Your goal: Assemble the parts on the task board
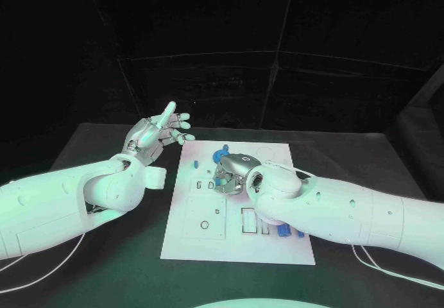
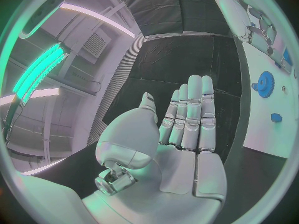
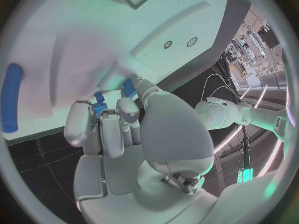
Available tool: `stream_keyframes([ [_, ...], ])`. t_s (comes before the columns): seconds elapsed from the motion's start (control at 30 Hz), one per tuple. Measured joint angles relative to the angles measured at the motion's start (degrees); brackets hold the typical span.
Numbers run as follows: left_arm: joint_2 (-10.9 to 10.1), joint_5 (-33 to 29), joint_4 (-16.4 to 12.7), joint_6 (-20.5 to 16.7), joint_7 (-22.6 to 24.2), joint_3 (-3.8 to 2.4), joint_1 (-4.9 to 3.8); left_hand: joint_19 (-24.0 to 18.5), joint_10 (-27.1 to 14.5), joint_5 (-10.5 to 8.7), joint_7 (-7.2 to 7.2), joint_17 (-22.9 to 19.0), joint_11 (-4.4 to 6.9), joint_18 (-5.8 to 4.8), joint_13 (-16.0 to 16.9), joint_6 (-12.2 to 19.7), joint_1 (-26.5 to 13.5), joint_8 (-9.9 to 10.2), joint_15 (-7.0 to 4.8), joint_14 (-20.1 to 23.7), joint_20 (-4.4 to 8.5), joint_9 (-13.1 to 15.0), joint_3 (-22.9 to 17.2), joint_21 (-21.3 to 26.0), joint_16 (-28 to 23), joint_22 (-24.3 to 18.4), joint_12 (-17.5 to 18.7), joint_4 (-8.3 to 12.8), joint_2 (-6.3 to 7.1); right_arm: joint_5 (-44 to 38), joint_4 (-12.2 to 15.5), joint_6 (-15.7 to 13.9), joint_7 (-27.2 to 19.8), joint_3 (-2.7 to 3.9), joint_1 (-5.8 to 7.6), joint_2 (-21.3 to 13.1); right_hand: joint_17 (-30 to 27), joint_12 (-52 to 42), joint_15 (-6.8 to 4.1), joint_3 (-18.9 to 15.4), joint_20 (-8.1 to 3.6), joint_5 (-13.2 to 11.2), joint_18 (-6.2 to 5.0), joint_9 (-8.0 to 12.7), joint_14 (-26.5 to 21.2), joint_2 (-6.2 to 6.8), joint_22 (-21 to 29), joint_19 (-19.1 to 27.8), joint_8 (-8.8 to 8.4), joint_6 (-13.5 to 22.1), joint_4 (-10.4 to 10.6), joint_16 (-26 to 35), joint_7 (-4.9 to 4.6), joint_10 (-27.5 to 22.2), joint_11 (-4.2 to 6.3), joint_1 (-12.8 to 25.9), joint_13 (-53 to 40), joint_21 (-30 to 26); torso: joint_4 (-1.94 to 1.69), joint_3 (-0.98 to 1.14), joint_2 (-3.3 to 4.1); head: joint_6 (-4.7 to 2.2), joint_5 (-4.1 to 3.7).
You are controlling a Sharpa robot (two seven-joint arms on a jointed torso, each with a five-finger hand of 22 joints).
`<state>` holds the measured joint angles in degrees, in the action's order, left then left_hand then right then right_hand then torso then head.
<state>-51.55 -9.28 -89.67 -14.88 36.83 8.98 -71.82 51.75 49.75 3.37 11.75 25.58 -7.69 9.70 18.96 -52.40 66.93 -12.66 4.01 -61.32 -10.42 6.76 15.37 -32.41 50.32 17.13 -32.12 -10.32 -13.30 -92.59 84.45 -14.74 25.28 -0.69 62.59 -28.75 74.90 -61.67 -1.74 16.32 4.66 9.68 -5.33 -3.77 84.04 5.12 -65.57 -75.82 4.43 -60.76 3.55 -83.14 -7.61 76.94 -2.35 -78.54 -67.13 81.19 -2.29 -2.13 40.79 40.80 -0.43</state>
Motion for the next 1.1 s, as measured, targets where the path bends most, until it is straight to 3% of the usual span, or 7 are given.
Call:
stream_keyframes([
  [0.5, 0.3, 0.0, 0.2, 0.0, -0.6, 0.0, 0.0, 0.0, -0.2, 0.0, 0.2, -0.3, -0.2, 0.0, -0.5, 0.2, 0.5, 0.0, 0.0, 0.0, 0.0, -0.1, -0.2, 0.2, 0.0, -0.3, 0.0, 0.2, -0.46, 0.1, -0.4, -0.2, 0.0, 0.0, 0.0, 0.2, 0.0, 6.3, 0.0, -0.5, 0.46, 0.0, 0.0, 0.1, 0.0, 1.36, 2.4, 1.4, -0.66, 2.7, 0.1, 0.7, -0.55, -3.3, -0.62, 1.4, 4.7, -1.1, 0.03, -0.01, 0.0, 0.07, 0.05],
  [0.63, 0.4, 0.0, 0.3, 0.0, -0.7, 0.0, 0.0, 0.0, -0.2, 0.0, 0.0, -0.4, -0.2, 0.0, -0.7, 0.4, 0.5, -0.3, 0.0, 0.0, -0.04, -0.2, -0.5, 0.5, -0.2, -0.4, 0.0, 0.5, -0.46, 0.2, -0.4, -0.3, -0.1, -0.03, 0.0, 0.3, 0.0, 6.8, 0.23, -1.3, 0.44, 0.0, 0.0, 0.0, -0.2, 2.44, 2.7, 1.8, -0.66, 3.5, 0.7, 1.0, -0.63, -3.5, -0.83, 2.4, 5.2, -1.4, 0.03, 0.0, 0.0, 0.05, 0.08],
  [0.73, 0.4, 0.0, 0.4, 0.0, -0.8, 0.0, 0.0, 0.2, -0.2, 0.0, 0.0, -0.5, -0.2, 0.0, -0.8, 0.4, 0.7, -0.3, 0.0, 0.0, -0.2, -0.2, -0.5, 0.6, -0.2, -0.5, 0.0, 0.5, -0.69, 0.4, -0.4, -0.7, 0.0, -0.08, -0.09, 0.3, 0.0, 7.3, 0.42, -3.4, 0.65, 0.0, 0.01, 0.0, 0.0, 3.93, 3.0, 2.0, -0.66, 4.7, 1.9, 1.0, -0.79, -3.7, -1.02, 4.0, 5.7, -1.6, 0.03, -0.01, 0.0, 0.07, 0.08],
  [0.8, 0.4, 0.0, 0.5, 0.0, -0.8, 0.0, 0.0, 0.2, -0.2, 0.0, 0.0, -0.6, -0.2, 0.0, -0.9, 0.4, 0.8, -0.3, 0.0, 0.0, -0.21, -0.2, -0.6, 0.6, -0.2, -0.5, 0.0, 0.6, -0.75, 0.4, -0.3, -1.3, 0.1, -0.12, -0.15, 0.2, 0.0, 7.3, 0.42, -5.6, 0.65, 0.0, 0.0, 0.0, 0.0, 4.04, 3.1, 2.0, -0.66, 5.6, 3.0, 1.3, -0.91, -3.7, -1.02, 5.1, 5.8, -1.6, 0.03, -0.01, 0.0, 0.1, 0.08],
  [0.9, 0.4, 0.0, 0.6, 0.0, -0.9, 0.0, 0.0, 0.2, -0.2, 0.0, 0.0, -0.6, -0.2, 0.0, -1.0, 0.4, 1.0, -0.3, 0.0, 0.0, -0.2, -0.3, -0.5, 0.6, -0.2, -0.5, 0.0, 0.8, -0.5, 0.6, -0.1, -2.9, 0.1, -0.14, -0.23, 0.0, 0.0, 7.3, 0.84, -10.0, 0.65, 0.9, 0.0, 0.0, 0.0, 4.0, 3.1, 2.0, -0.66, 7.2, 5.0, 1.3, -1.14, -4.0, -1.33, 5.1, 5.9, -1.8, 0.03, -0.01, 0.0, 0.12, 0.08],
  [1.0, 0.4, 0.0, 0.7, 0.0, -0.9, 0.0, 0.0, 0.2, -0.2, 0.0, 0.0, -0.7, -0.2, 0.0, -1.1, 0.4, 1.0, -0.5, 0.0, 0.0, -0.21, -0.3, -0.6, 0.6, -0.2, -0.7, 0.0, 0.9, -0.5, 0.7, 0.6, -5.2, -0.1, -0.14, -0.24, -0.6, 0.0, 7.0, 0.83, -14.1, 0.88, 1.4, 0.0, -0.1, 0.0, 2.94, 3.1, 1.8, -0.66, 8.1, 7.0, 1.3, -1.5, -4.3, -1.64, 3.0, 5.9, -1.8, 0.03, 0.0, 0.0, 0.12, 0.08],
  [1.1, 0.4, 0.0, 0.8, 0.0, -0.9, 0.0, 0.0, 1.0, -0.2, 0.0, 0.12, -0.9, -0.2, 0.01, -1.7, 0.5, 1.8, -0.9, 0.05, -0.5, -0.05, -0.5, -0.9, 0.6, -0.2, -0.8, 0.2, 1.6, -0.58, 0.8, 2.6, -7.8, -0.8, -0.13, -0.26, -2.3, 0.0, 6.4, 0.83, -15.4, 0.88, 2.4, 0.0, -0.1, 0.0, 2.67, 3.1, 1.8, -0.66, 8.1, 7.8, 1.3, -1.5, -4.3, -1.64, 1.4, 5.7, -1.8, 0.02, 0.02, 0.0, 0.16, 0.12],
])
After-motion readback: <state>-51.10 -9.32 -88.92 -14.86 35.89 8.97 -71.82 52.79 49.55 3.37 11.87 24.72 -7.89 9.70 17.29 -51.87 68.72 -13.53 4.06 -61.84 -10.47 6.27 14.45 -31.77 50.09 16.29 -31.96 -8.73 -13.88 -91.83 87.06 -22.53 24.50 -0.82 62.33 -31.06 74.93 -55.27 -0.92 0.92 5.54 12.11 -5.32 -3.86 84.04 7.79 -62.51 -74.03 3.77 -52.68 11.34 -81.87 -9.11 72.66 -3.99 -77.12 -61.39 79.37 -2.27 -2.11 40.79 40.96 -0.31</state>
